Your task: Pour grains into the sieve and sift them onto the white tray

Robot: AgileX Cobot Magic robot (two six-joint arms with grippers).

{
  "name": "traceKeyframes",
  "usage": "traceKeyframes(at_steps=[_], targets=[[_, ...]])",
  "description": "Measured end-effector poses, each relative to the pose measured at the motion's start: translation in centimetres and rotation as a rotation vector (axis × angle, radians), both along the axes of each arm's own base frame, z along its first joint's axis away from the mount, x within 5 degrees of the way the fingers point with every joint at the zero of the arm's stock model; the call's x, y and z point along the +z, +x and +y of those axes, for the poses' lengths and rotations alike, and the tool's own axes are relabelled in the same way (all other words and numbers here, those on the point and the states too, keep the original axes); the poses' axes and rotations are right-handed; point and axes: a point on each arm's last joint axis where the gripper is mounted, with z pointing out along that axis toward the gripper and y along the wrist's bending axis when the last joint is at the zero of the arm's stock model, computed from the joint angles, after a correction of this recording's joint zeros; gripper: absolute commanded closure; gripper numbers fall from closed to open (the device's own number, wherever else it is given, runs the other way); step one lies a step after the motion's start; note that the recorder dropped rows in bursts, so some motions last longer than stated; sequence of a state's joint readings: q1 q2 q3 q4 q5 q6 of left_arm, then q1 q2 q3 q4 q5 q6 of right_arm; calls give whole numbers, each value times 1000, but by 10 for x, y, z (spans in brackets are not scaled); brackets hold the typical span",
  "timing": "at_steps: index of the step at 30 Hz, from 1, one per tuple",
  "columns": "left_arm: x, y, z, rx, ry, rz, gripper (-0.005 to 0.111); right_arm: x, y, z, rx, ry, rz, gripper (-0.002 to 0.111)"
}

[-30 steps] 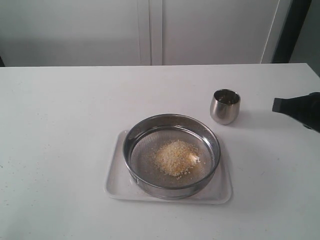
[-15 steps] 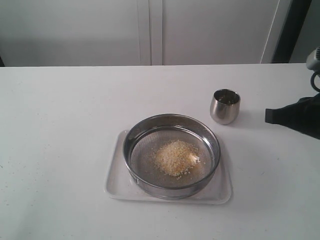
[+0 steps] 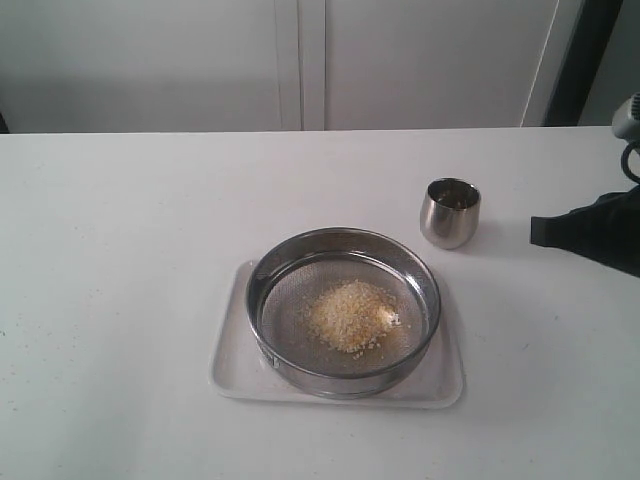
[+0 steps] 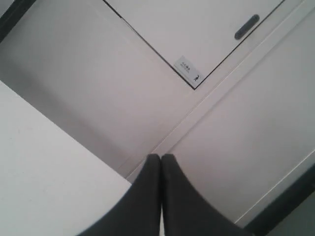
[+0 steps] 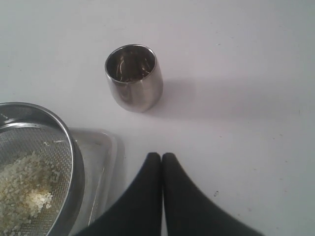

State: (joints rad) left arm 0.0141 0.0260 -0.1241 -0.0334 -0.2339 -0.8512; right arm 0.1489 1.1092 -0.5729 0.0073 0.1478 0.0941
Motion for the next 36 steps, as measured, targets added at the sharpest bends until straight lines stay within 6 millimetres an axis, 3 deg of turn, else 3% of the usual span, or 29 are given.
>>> traceKeyframes(at_steps=[8, 17, 23, 29, 36], targets=[[25, 8, 0, 19, 144, 187, 107, 0, 0, 0, 1, -1, -2, 108], [59, 19, 2, 13, 494, 447, 107, 1, 0, 0, 1, -1, -4, 108], [66, 32, -9, -187, 706, 602, 107, 9, -15, -2, 1, 12, -93, 108], [65, 51, -27, -446, 718, 680, 107, 13, -35, -5, 1, 25, -193, 108], [66, 73, -47, -708, 714, 717, 107, 21, -42, -6, 1, 33, -247, 108]])
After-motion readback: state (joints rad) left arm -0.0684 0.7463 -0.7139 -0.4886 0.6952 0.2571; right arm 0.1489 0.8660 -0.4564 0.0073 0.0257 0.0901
